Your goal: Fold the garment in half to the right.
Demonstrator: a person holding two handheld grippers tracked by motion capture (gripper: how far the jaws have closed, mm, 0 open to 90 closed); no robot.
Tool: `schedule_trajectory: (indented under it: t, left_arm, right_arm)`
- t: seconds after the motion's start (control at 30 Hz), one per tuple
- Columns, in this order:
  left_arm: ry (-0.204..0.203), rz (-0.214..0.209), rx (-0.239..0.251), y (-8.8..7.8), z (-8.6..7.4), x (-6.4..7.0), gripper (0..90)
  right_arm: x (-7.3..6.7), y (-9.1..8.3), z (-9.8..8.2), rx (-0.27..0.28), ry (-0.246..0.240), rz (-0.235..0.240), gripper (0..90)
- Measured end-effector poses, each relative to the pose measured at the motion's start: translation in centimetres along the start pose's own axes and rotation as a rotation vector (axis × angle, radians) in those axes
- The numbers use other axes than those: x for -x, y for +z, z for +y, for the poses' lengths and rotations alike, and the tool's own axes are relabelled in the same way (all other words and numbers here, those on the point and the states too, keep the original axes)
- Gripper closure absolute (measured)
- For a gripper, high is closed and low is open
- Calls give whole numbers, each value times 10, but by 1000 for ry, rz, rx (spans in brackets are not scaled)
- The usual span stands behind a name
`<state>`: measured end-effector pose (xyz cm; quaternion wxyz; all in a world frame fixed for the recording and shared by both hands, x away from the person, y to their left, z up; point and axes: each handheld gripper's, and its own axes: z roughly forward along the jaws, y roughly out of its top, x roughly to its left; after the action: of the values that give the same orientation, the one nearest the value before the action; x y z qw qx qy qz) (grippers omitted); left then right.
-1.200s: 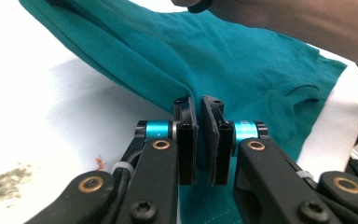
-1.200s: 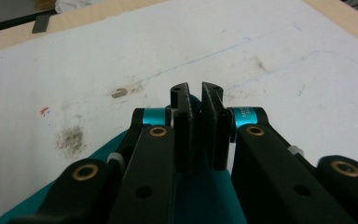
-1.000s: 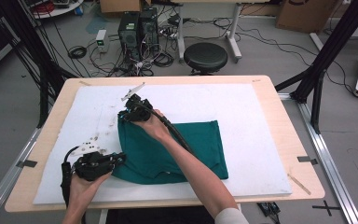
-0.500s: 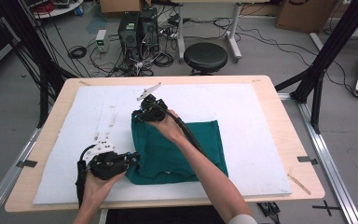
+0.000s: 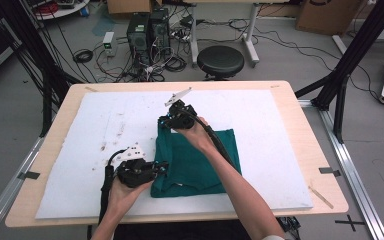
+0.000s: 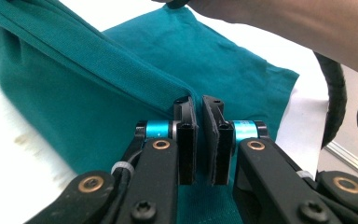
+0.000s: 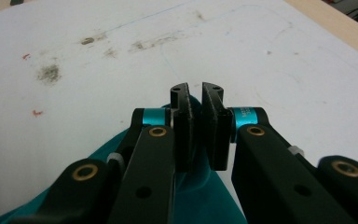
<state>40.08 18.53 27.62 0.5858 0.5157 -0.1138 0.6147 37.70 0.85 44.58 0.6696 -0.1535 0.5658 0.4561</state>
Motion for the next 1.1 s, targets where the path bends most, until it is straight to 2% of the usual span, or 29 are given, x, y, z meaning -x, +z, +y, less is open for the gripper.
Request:
schedule_trajectory:
  t: [0.2, 0.5, 0.77, 0.97, 1.03, 1.1]
  left_arm:
    - [21, -12, -15, 17, 5, 9, 842]
    - [37, -47, -19, 36, 17, 18, 842]
    - [52, -63, -23, 55, 27, 27, 843]
    - [64, -73, -34, 69, 33, 33, 843]
    - [64, -81, -34, 74, 34, 35, 843]
    - [70, -89, -44, 78, 35, 36, 843]
  right_arm:
    - [12, -11, -17, 1, 47, 0, 842]
    - [21, -30, -24, 1, 42, -19, 842]
    - [32, -47, -32, -1, 46, -38, 841]
    - [39, -60, -39, 1, 63, -45, 841]
    - [41, -63, -44, 20, 57, -58, 841]
    - [43, -66, -50, 22, 71, -67, 841]
